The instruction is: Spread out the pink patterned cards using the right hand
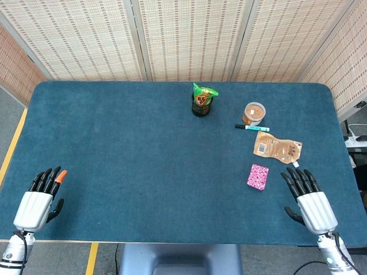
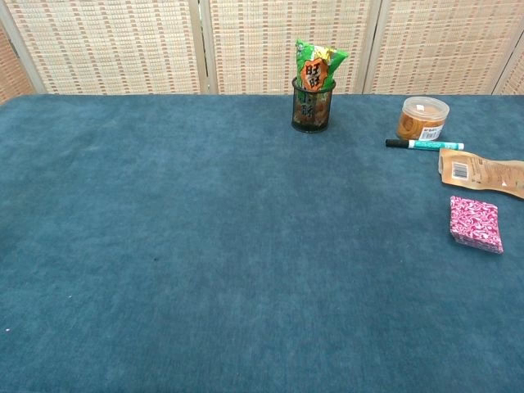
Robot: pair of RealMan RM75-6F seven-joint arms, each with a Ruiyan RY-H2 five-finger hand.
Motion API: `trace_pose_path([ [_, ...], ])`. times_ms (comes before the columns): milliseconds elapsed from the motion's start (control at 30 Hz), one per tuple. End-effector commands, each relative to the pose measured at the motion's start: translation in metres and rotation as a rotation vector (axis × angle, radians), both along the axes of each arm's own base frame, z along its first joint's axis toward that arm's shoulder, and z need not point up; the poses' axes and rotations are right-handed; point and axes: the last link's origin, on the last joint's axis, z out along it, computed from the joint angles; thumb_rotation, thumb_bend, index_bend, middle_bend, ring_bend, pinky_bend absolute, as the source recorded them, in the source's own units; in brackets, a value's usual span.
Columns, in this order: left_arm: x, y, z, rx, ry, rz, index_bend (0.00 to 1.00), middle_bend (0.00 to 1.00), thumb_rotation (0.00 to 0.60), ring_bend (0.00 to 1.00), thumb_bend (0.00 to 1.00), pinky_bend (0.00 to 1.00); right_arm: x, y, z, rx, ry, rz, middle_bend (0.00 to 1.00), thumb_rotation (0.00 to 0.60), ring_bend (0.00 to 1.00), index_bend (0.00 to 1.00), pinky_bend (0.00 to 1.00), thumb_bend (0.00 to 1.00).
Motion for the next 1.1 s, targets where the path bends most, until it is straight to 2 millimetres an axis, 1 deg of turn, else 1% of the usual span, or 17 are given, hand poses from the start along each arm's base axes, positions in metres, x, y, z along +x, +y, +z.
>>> trace_pose_path([
  [33,-0.001,0.001,-0.002,-0.001,0.002,0.005,0.0,0.0,0.6,0.01,0.45,0.13,-0.001,-0.001,-0.001,0.003,0.003,-0.004,0.0,0.6,0.0,0.0,0.0,0.14],
  [200,0.002,0.002,-0.003,-0.008,0.001,0.0,0.0,0.0,0.6,0.01,0.45,0.13,-0.003,-0.006,-0.002,0.013,0.013,0.007,0.0,0.6,0.0,0.0,0.0,0.14],
  [333,0.003,0.005,-0.004,-0.004,-0.008,-0.003,0.0,0.0,0.6,0.01,0.45,0.13,-0.002,-0.026,-0.005,0.061,0.089,0.097,0.0,0.6,0.0,0.0,0.0,0.14],
  [367,0.004,0.005,-0.005,-0.005,-0.007,-0.005,0.0,0.0,0.6,0.01,0.45,0.13,-0.002,-0.035,-0.004,0.087,0.136,0.142,0.0,0.6,0.0,0.0,0.0,0.14],
  [467,0.005,0.005,-0.006,-0.017,-0.01,-0.005,0.0,0.0,0.6,0.01,0.45,0.12,-0.003,-0.054,-0.003,0.168,0.236,0.238,0.0,0.6,0.0,0.0,0.0,0.14],
  [567,0.005,0.004,-0.008,-0.048,-0.034,-0.007,0.0,0.0,0.6,0.01,0.45,0.12,-0.009,-0.071,-0.003,0.293,0.352,0.288,0.01,0.6,0.0,0.0,0.0,0.14],
  [667,0.005,0.004,-0.009,-0.049,-0.021,-0.008,0.0,0.0,0.6,0.01,0.45,0.12,-0.012,-0.081,-0.004,0.362,0.433,0.332,0.03,0.6,0.0,0.01,0.0,0.15],
  [833,0.005,0.005,-0.017,-0.064,-0.009,0.001,0.0,0.0,0.6,0.01,0.45,0.1,-0.017,-0.1,-0.008,0.397,0.518,0.391,0.06,0.6,0.0,0.05,0.0,0.15],
  [1000,0.005,0.006,-0.019,-0.07,-0.006,0.006,0.0,0.0,0.6,0.01,0.45,0.1,-0.021,-0.114,-0.016,0.424,0.556,0.401,0.09,0.6,0.0,0.07,0.0,0.15],
  [1100,0.005,0.008,-0.019,-0.064,-0.006,0.009,0.0,0.0,0.6,0.01,0.45,0.1,-0.021,-0.123,-0.023,0.422,0.574,0.416,0.11,0.6,0.0,0.1,0.0,0.15],
])
